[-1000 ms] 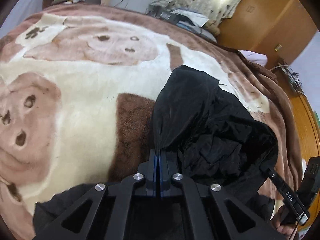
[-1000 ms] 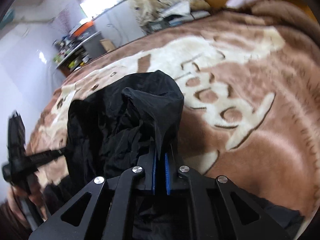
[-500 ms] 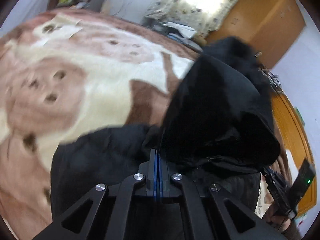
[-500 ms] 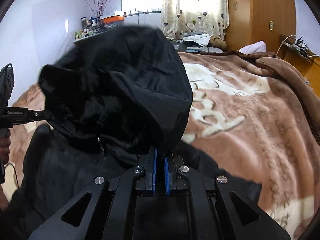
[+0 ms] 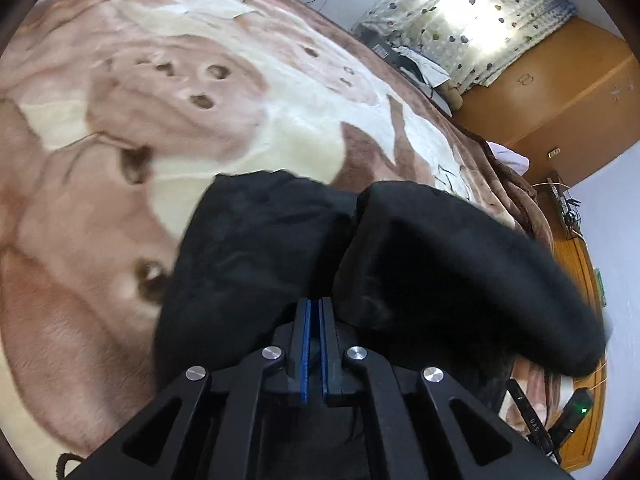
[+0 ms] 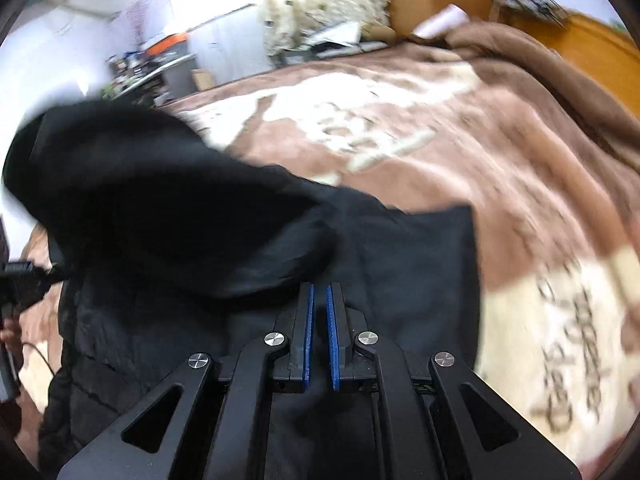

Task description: Fold large clothes

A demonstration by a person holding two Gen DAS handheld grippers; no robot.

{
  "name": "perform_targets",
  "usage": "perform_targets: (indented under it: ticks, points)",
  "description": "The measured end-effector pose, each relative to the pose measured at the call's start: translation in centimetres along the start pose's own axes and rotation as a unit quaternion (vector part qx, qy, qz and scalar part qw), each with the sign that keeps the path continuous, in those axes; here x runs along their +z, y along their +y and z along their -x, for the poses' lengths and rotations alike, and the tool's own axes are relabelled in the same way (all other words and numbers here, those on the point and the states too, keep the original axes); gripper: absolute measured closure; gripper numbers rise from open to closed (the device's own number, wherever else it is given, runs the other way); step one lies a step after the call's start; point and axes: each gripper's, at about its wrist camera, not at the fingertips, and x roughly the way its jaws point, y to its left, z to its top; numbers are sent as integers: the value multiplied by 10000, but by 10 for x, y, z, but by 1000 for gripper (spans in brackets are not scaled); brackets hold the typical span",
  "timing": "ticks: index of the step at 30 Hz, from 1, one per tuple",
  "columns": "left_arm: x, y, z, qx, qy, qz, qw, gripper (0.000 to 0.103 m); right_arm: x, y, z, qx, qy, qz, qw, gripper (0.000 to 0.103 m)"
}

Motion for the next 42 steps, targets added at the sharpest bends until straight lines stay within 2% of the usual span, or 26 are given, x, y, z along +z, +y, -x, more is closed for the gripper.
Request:
perform_targets:
  ticks: [3,5,6,8,9,10,11,12,14,16,17,20,22,24,25,27,30,31,35,39,40,42]
  points:
    - [-3,11,19,-160,-89,159,9997,88,-1,-15,9,252,46,-450,9987,96]
    - [-6,12,34,-313,-194,229,9991,63,1,-25,13,685,124,-936,9932,92]
    - [-8,14,43,-453,-289,279,9982,56,3,-31,14,947,156,-1233,9877,89]
    - [-8,10,49,-746,-285,312,9963,33,4,-34,11,1517,245,-1640,9744,77]
    - [-8,9,48,-894,-216,422,9949,30,5,-33,4,1865,404,-1839,9642,72]
    - [-10,10,45,-1010,-82,498,9936,23,1,-28,0,2014,548,-1942,9585,60]
    - [-9,9,38,-1039,59,549,9931,23,0,-24,-6,2182,689,-2024,9522,51]
    - [-8,6,29,-910,173,574,9940,23,-2,-19,-14,2354,792,-2054,9466,49]
    - [-9,0,14,-857,364,614,9938,23,-1,-12,-29,2403,930,-2042,9444,49]
    - [-10,-6,6,-1142,490,672,9900,23,-7,2,-42,2529,1101,-2086,9383,49]
    - [-8,-9,2,-1260,464,774,9879,23,-6,9,-48,2674,1156,-2112,9330,49]
    - [0,-21,-8,-1233,477,748,9884,23,-3,23,-64,3207,1268,-2279,9106,49]
    - [6,-29,-15,-1351,552,686,9869,23,-2,29,-71,3281,1341,-2438,9027,50]
    - [11,-34,-18,-1396,536,759,9858,23,6,34,-64,3341,1102,-2266,9082,87]
    - [13,-36,-20,-1438,545,736,9854,23,9,31,-61,3472,1022,-2317,9030,96]
    - [19,-40,-24,-1430,480,705,9860,23,14,21,-45,3887,742,-2626,8800,97]
    - [22,-38,-33,-1531,522,832,9833,23,23,8,-24,4211,379,-2830,8609,98]
    - [22,-38,-37,-1605,559,902,9813,23,23,9,-20,4278,342,-2804,8586,98]
    - [28,-40,-45,-1715,410,1053,9787,23,20,15,-10,4338,410,-2517,8641,98]
    - [40,-42,-34,-2028,19,931,9748,24,2,15,-14,4195,517,-2345,8755,99]
    - [40,-42,-30,-2048,-54,852,9751,31,-3,11,-14,4159,569,-2346,8768,99]
    - [40,-43,-27,-1776,-62,600,9822,55,-12,13,-20,4022,727,-2247,8846,99]
